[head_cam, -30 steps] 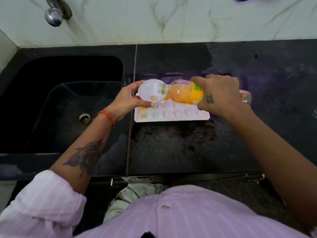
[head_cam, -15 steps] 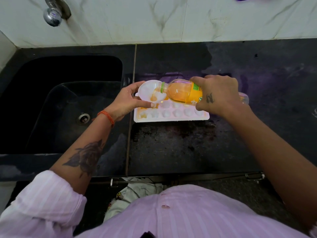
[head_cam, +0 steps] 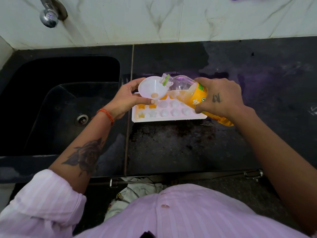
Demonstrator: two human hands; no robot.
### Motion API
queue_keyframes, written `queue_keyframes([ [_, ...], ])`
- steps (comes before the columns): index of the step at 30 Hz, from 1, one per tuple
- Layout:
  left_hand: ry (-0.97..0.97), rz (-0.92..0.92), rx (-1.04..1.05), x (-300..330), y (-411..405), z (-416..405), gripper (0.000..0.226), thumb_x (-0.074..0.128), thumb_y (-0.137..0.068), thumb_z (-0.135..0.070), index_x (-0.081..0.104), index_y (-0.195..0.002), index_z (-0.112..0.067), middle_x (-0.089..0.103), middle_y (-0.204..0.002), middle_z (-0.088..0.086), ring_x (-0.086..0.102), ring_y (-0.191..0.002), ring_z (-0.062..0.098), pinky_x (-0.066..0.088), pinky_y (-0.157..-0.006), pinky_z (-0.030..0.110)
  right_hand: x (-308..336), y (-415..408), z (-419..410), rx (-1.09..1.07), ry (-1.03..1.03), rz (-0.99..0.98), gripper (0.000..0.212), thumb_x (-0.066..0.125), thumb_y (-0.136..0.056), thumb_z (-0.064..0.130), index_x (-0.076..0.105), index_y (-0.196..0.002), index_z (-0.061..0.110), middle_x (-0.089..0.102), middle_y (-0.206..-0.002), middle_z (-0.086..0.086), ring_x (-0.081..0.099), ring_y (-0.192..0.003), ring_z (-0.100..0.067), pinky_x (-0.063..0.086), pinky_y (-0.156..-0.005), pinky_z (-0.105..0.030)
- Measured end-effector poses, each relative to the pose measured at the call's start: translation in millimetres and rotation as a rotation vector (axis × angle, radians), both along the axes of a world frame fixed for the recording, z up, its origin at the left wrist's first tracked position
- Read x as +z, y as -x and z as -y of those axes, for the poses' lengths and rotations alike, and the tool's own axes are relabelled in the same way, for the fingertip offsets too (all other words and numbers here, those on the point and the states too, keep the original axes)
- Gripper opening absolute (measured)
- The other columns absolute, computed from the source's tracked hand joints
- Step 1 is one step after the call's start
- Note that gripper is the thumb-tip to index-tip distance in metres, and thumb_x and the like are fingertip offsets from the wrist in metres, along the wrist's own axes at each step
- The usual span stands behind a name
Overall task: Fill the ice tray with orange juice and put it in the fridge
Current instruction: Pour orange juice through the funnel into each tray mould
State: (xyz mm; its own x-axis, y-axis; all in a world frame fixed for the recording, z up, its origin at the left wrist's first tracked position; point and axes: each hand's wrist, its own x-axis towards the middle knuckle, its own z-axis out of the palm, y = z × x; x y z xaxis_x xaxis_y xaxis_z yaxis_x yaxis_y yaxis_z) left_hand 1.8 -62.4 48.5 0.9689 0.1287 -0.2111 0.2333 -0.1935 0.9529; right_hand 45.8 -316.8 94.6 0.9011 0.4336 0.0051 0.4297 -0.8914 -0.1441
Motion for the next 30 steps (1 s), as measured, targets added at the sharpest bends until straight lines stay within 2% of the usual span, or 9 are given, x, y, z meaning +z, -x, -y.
queue_keyframes([
  [3, -0.006, -0.001, -0.015, -2, -3, 3, 0.072, 0.080, -0.067, -0.001, 0.053, -0.131, -0.019, 0.058, -0.122, -0.002, 0.057, -0.104, 0.009, 0.055, -0.075, 0.018, 0, 1, 4, -0.006, 0.016, 0.010, 0.081, 0.076, -0.068, 0.044, 0.040, -0.138, 0.032, 0.061, -0.121, -0.006, 0.056, -0.106, -0.031, 0.041, -0.079, -0.033],
  [7, -0.016, -0.009, -0.039, -5, -6, 8, 0.070, 0.081, -0.065, -0.001, 0.054, -0.126, -0.023, 0.058, -0.127, 0.003, 0.057, -0.114, 0.020, 0.054, -0.088, 0.032, -1, 2, 8, -0.017, 0.069, 0.027, 0.080, 0.076, -0.068, 0.043, 0.039, -0.138, 0.033, 0.061, -0.119, -0.004, 0.056, -0.105, -0.029, 0.035, -0.073, -0.030],
  [11, -0.027, -0.004, -0.044, -7, -7, 12, 0.072, 0.081, -0.065, -0.001, 0.053, -0.127, -0.023, 0.058, -0.127, 0.002, 0.057, -0.113, 0.020, 0.054, -0.084, 0.027, -1, 3, 11, -0.018, 0.095, 0.045, 0.075, 0.076, -0.069, 0.041, 0.042, -0.135, 0.033, 0.062, -0.115, -0.004, 0.057, -0.102, -0.029, 0.036, -0.071, -0.031],
  [21, -0.054, -0.016, -0.058, -9, -9, 15, 0.075, 0.083, -0.062, -0.003, 0.053, -0.129, -0.021, 0.058, -0.128, 0.002, 0.058, -0.113, 0.019, 0.053, -0.089, 0.032, -4, 3, 13, 0.002, 0.150, 0.139, 0.065, 0.073, -0.073, 0.038, 0.045, -0.132, 0.033, 0.063, -0.109, -0.003, 0.059, -0.097, -0.028, 0.033, -0.068, -0.031],
  [30, -0.060, -0.017, -0.072, -7, -9, 19, 0.073, 0.082, -0.064, -0.003, 0.052, -0.128, -0.023, 0.058, -0.121, -0.004, 0.058, -0.101, 0.005, 0.053, -0.071, 0.015, -5, -2, 15, 0.012, 0.172, 0.203, 0.061, 0.072, -0.075, 0.046, 0.048, -0.129, 0.033, 0.064, -0.102, -0.004, 0.061, -0.092, -0.029, 0.031, -0.066, -0.031],
])
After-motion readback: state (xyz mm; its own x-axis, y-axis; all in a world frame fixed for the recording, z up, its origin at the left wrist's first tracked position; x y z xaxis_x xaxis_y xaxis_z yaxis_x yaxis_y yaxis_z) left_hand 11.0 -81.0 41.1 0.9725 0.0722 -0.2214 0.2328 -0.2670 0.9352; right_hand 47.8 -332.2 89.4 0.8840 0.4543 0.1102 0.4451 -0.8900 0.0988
